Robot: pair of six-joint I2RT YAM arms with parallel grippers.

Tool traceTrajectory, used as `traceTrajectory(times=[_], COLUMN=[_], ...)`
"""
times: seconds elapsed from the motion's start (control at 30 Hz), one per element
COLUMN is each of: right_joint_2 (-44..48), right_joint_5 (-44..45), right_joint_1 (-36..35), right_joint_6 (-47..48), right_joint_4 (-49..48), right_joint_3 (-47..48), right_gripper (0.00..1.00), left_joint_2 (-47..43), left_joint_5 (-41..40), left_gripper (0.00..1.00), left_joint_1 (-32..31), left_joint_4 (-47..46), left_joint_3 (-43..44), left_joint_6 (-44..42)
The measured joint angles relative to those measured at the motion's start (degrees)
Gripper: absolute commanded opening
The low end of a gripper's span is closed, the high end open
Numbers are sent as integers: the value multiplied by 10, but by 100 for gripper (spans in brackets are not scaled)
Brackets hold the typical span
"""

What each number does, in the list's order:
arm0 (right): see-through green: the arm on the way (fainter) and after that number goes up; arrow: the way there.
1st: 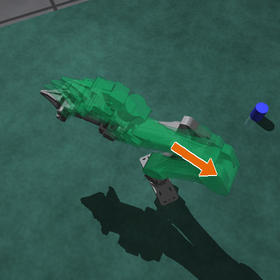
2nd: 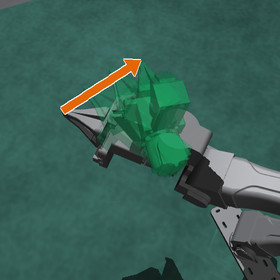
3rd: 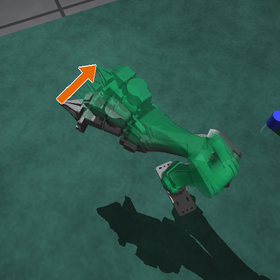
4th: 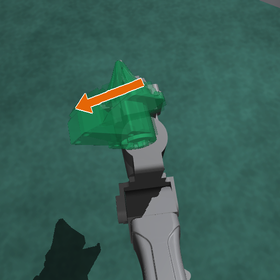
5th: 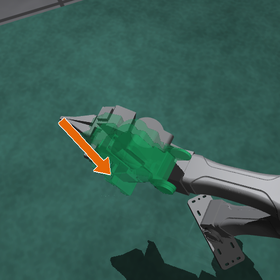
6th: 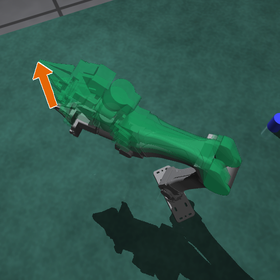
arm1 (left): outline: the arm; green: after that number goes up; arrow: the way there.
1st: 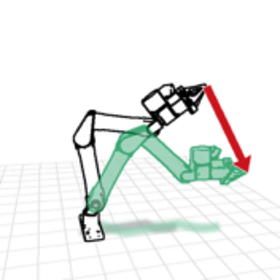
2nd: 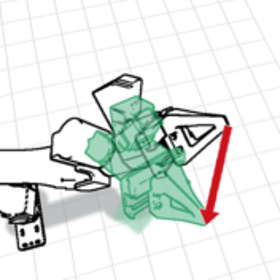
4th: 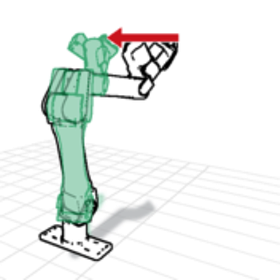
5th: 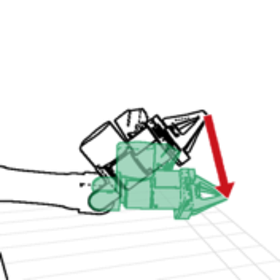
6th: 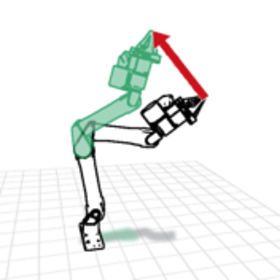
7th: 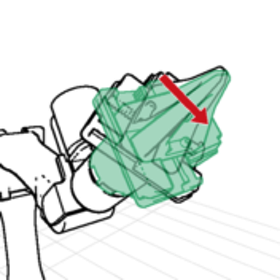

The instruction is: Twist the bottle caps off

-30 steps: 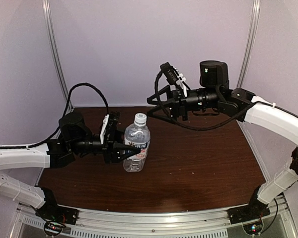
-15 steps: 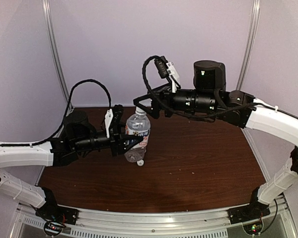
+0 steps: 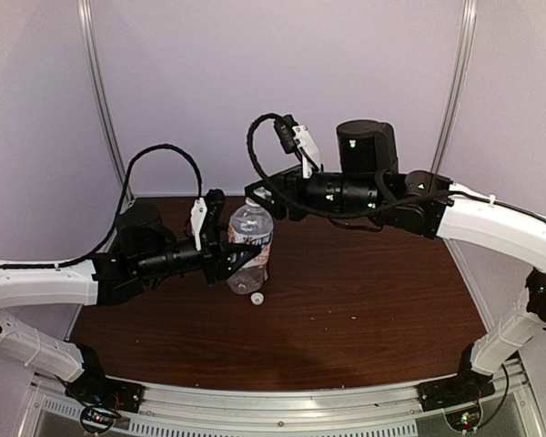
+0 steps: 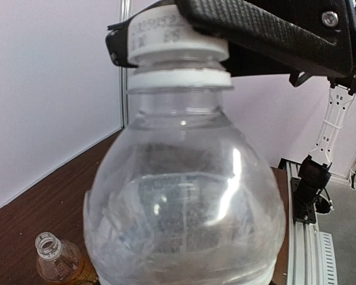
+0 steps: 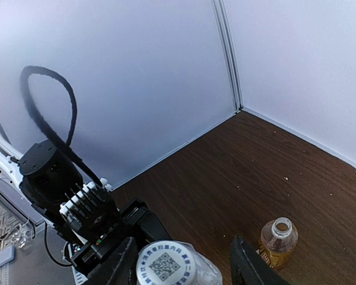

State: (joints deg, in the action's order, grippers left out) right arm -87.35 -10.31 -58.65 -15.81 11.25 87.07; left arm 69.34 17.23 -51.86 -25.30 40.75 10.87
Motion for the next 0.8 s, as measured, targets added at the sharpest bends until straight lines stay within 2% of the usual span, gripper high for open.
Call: traceTrajectory(times=[0.5,0.8], right_joint_2=[0,0], right_joint_5=[-30,-60], right_joint_1=[-1,7], right_joint_6=[-12,11], right_joint_4=[-9,-27], right_joint_3=[-1,-6], right_gripper=[27,18], left_joint_2=[-1,-10], left_joint_5=[-11,-13], left_gripper=[35,35], left_joint_1=[0,0], left_joint_4=[-2,1], left_joint_3=[0,0], left_joint_6=[1,1])
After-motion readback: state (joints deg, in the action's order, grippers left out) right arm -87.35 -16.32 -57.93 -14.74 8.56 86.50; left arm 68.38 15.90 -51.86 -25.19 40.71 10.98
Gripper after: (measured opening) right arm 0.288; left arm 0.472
